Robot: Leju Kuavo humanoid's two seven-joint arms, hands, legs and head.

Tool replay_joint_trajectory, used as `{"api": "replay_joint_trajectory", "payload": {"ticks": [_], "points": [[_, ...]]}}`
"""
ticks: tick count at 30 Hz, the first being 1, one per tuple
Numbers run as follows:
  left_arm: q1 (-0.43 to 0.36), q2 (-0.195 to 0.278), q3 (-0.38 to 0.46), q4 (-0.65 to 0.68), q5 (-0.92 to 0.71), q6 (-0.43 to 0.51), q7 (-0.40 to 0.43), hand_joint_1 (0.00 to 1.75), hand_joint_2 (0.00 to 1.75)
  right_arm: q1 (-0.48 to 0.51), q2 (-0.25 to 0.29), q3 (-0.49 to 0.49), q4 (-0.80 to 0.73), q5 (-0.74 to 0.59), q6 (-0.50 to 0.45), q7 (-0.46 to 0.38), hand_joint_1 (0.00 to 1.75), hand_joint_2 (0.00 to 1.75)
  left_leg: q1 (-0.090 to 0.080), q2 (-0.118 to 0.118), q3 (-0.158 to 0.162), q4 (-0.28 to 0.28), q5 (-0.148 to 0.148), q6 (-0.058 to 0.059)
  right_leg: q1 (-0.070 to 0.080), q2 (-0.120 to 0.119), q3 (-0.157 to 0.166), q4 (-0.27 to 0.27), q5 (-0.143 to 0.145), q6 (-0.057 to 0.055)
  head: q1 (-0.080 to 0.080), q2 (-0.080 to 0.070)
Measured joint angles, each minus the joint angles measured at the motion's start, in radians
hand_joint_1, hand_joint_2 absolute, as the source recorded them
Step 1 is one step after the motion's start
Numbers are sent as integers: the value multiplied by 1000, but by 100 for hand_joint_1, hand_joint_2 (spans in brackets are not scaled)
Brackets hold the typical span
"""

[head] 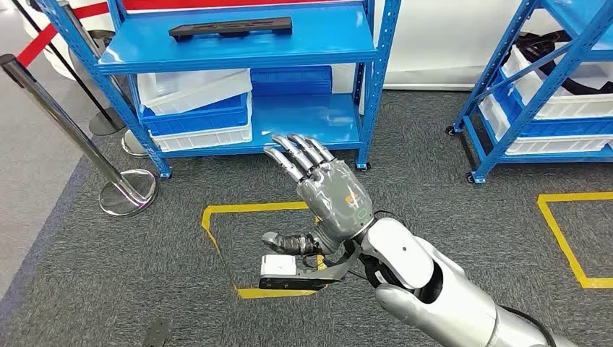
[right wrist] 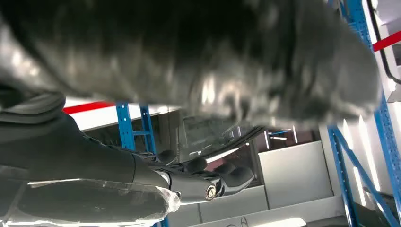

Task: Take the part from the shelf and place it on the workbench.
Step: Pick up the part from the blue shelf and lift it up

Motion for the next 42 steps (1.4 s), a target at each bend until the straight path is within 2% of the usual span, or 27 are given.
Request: {"api": "replay_joint_trajectory", "payload": {"ticks": [2, 3, 5, 7, 9, 11, 12, 14, 16, 17, 18, 19, 21, 23, 26, 28, 29, 31, 32, 33, 34, 36, 37, 38, 39, 42], "points": [[2, 0, -2, 0, 0, -2, 0, 0, 0, 1, 2, 0, 0, -2, 0, -2, 0, 0, -1, 0, -6, 6, 12, 3, 3, 0, -1, 1, 0, -1, 0, 0], [3, 0, -4, 0, -1, -3, 0, 0, 0, 2, 3, 0, 0, -3, 0, -3, 0, 0, -1, 0, -2, -6, 32, 6, 6, 0, -1, 3, 0, -2, 0, 0], [2, 0, -6, 0, -1, -5, 0, 0, 0, 2, 7, 0, 0, -6, 0, -4, 0, 0, -6, 1, 54, -125, 97, 19, 10, 0, 0, 4, -1, -2, 0, 0], [-1, 2, -8, 0, -1, -6, 0, 0, 0, 1, 10, 0, 0, -9, 0, -5, 0, 0, -14, 4, 106, -233, 133, 30, 13, 0, -1, 5, 0, 1, 1, 0], [-1, 2, -9, 0, -2, -6, 0, 0, 0, 1, 12, 0, 0, -11, -1, -5, 0, 0, -21, 5, 115, -257, 135, 35, 14, -1, -3, 3, 3, 10, 1, 0], [0, 3, -9, 0, -2, -6, 0, 0, 0, 0, 13, 0, 0, -11, -1, -5, 0, 0, -18, 4, 117, -265, 142, 43, 12, -1, -3, 4, 2, 21, 1, 0], [0, 3, -9, 0, -2, -7, 0, 0, 0, -1, 14, 0, 0, -11, -1, -5, 0, 0, -16, 4, 119, -270, 147, 48, 12, -1, -9, 16, -8, 26, 1, 0], [-1, 3, -10, 0, -2, -8, 0, 0, 0, -2, 14, 0, 0, -13, -1, -6, 0, 0, -12, 5, 120, -278, 154, 56, 10, 0, -46, 98, -60, 34, 3, 0], [-1, 3, -10, 0, -1, -7, 1, 0, 0, 0, 14, 0, 1, -15, 0, -8, 0, 0, -12, 5, 116, -277, 156, 59, 7, 0, -103, 222, -119, 40, 4, 0], [0, 3, -10, 0, -1, -7, 2, 0, 0, 2, 14, 1, 3, -16, 2, -9, 0, 0, -12, 4, 115, -277, 156, 60, 6, 0, -120, 260, -128, 42, 4, 0], [1, 3, -11, 0, -1, -8, 4, 0, 0, 3, 14, 1, 5, -16, 4, -11, 0, 0, -12, 4, 114, -275, 156, 60, 4, 0, -120, 263, -118, 43, 4, 0], [1, 3, -11, 0, 0, -9, 6, 0, 0, 4, 14, 2, 6, -16, 5, -14, 0, 0, -12, 3, 113, -273, 156, 59, 2, 0, -101, 228, -92, 43, 5, 0], [1, 3, -13, 0, -1, -16, 10, 0, 0, 3, 14, 3, 8, -15, 7, -19, 0, 0, -13, 1, 111, -266, 153, 54, 0, 1, -33, 100, -34, 40, 5, 0], [0, 3, -18, 0, -2, -21, 15, 0, 0, 2, 18, 5, 10, -15, 9, -23, 0, 0, -16, 0, 105, -259, 152, 43, 3, 1, 8, 19, -14, 32, 4, 0], [0, 4, -23, 0, -2, -21, 21, 0, 0, 2, 24, 8, 15, -15, 11, -29, 0, 0, -14, 0, 99, -258, 153, 26, 5, 1, 11, 4, -11, 15, 3, 0], [0, 6, -26, 0, 1, -21, 24, 0, 0, 0, 30, 11, 17, -15, 12, -35, 0, 0, -11, 2, 84, -225, 129, 15, 2, 0, 14, -5, -4, 3, 0, 0], [-1, 7, -26, 0, 2, -21, 28, 0, 0, 0, 34, 12, 18, -15, 12, -38, 0, 0, -9, 2, 62, -179, 102, 11, 0, -1, 15, -8, -2, -1, -2, 0], [-1, 8, -28, 0, 4, -23, 36, 0, 0, -1, 42, 14, 22, -15, 12, -47, 0, 0, -8, 3, 0, -51, 44, 4, 1, -2, 12, -8, -1, -5, -5, 0], [1, 9, -29, 0, 5, -24, 40, 0, 0, -1, 44, 15, 24, -15, 12, -51, 0, 0, -8, 3, -24, -3, 32, 2, 1, -3, 11, -7, -1, -5, -5, 0], [2, 9, -30, 0, 5, -25, 42, 0, 0, -1, 47, 16, 27, -14, 12, -54, 0, 0, -7, 3, -32, 10, 38, 1, 1, -3, 10, -6, -1, -5, -5, 0], [3, 9, -31, 0, 5, -25, 43, 0, 0, -1, 50, 16, 28, -14, 12, -57, 0, 0, -7, 3, -20, -16, 62, 1, 1, -3, 10, -4, -2, -4, -5, 0], [2, 10, -32, 0, 5, -24, 45, 0, 0, -2, 58, 19, 31, -13, 11, -64, 0, 0, -6, 4, 43, -142, 123, 4, 2, -3, 9, 1, -5, 0, -5, 0], [0, 11, -33, 0, 5, -24, 45, 0, 0, -4, 62, 22, 31, -12, 11, -68, 0, 0, -7, 4, 72, -199, 141, 8, 3, -2, 8, 3, -7, 4, -5, 0], [-1, 12, -33, 0, 5, -23, 44, 0, 0, -5, 66, 25, 32, -10, 11, -72, 0, 0, -9, 4, 90, -236, 148, 13, 5, -1, 8, 4, -8, 9, -4, 0], [-2, 12, -34, 0, 5, -22, 44, 0, 0, -6, 69, 28, 33, -8, 11, -76, 0, 0, -11, 3, 96, -250, 146, 19, 7, -1, 7, 4, -8, 14, -4, 0], [-1, 12, -34, 0, 7, -17, 43, 0, 0, -8, 76, 36, 36, 2, 11, -82, 0, 0, -11, 1, 99, -256, 151, 39, 6, -2, 4, 8, -14, 32, -3, 0]]}}
